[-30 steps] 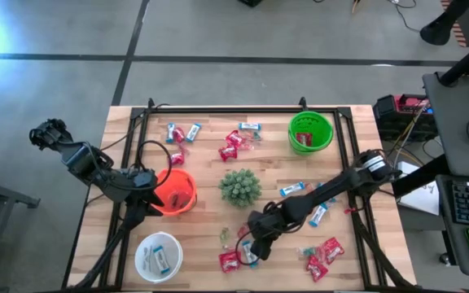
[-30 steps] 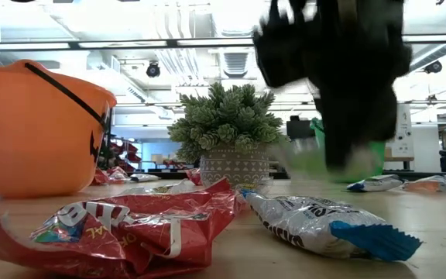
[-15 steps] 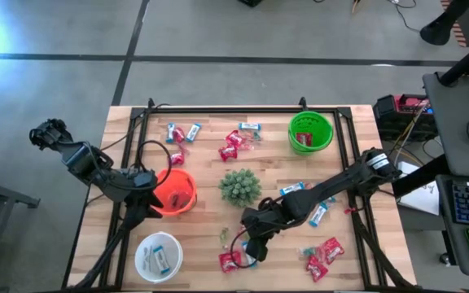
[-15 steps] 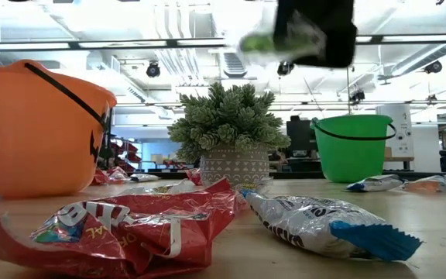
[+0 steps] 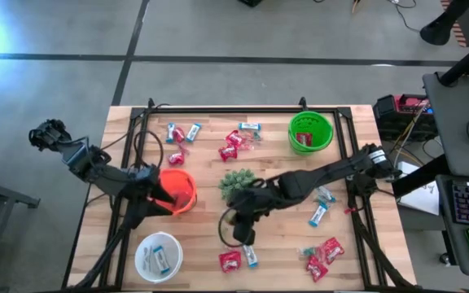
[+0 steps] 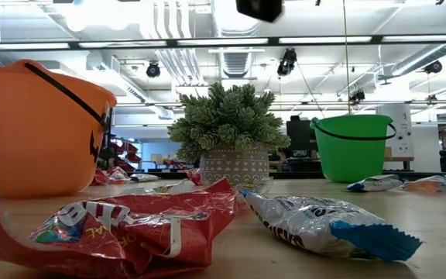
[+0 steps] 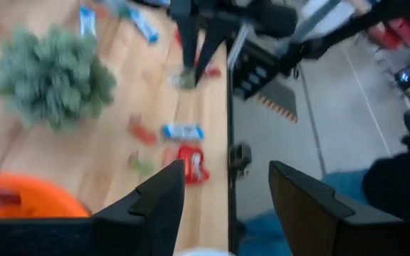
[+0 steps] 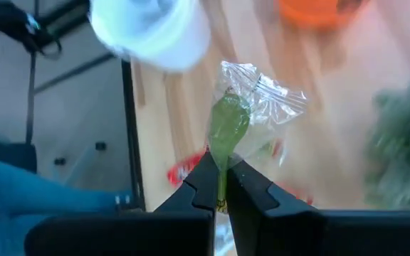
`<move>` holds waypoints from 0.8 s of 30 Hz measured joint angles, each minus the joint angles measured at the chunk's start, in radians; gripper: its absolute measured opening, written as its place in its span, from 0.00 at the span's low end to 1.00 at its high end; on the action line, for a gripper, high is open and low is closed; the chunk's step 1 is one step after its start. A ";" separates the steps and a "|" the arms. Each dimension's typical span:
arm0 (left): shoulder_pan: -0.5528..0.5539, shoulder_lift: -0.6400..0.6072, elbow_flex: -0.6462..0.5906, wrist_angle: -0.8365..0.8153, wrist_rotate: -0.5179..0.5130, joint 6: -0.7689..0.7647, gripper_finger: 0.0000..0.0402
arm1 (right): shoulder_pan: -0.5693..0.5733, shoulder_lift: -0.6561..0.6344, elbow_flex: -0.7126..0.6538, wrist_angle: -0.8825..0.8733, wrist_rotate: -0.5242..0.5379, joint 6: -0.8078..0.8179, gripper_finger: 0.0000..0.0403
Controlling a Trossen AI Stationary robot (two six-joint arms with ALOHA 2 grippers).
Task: Sort candy
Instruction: Put the green gummy into the orange bucket
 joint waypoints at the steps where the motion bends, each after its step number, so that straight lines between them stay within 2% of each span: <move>1: 0.005 0.000 0.000 0.016 -0.024 0.011 0.46 | -0.006 0.000 0.019 0.000 0.012 -0.019 0.03; 7: 0.029 0.000 0.000 0.050 -0.213 0.022 0.43 | -0.046 0.001 0.118 -0.004 0.065 -0.125 0.03; 12: 0.053 0.006 0.000 0.052 -0.366 -0.069 0.43 | -0.088 0.001 0.185 0.001 0.120 -0.191 0.03; 17: 0.081 0.034 0.000 0.093 -0.375 -0.082 0.42 | -0.128 0.001 0.218 0.018 0.151 -0.225 0.03; 24: 0.095 0.077 0.000 0.176 -0.374 0.016 0.42 | -0.151 0.002 0.219 0.049 0.152 -0.232 0.03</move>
